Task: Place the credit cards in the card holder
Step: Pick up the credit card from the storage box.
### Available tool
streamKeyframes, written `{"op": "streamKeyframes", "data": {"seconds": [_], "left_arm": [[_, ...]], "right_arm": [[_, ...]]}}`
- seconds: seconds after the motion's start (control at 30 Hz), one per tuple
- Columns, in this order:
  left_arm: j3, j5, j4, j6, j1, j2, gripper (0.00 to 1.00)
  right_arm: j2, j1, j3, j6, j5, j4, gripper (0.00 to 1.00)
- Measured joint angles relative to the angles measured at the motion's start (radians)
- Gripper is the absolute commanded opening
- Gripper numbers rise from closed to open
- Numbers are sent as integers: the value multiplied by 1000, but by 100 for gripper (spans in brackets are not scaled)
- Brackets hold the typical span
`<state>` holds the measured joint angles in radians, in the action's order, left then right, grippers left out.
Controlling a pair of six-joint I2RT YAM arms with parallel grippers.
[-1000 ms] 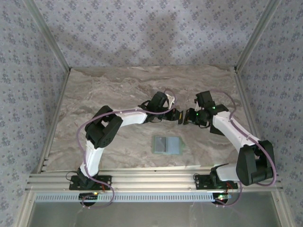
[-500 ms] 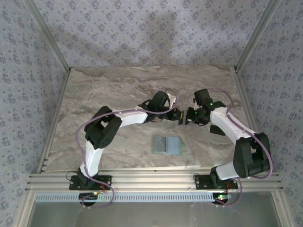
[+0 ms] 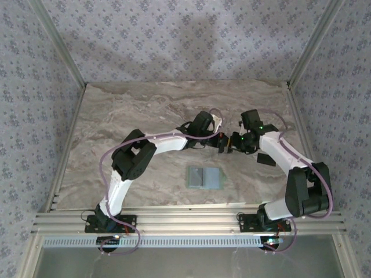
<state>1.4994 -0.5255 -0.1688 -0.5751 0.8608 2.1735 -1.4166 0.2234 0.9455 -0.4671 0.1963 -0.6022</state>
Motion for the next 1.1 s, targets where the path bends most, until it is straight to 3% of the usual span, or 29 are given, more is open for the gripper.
{"op": "streamKeyframes", "data": {"seconds": [0.73,1.1], "left_arm": [[62,-36,37,-5,36,56,0],[108,2,110,15,46,78,0]], "right_arm": [[38,-50,-40,-14,29,27,3],[60,-56,-47,-21,43,31,16]]}}
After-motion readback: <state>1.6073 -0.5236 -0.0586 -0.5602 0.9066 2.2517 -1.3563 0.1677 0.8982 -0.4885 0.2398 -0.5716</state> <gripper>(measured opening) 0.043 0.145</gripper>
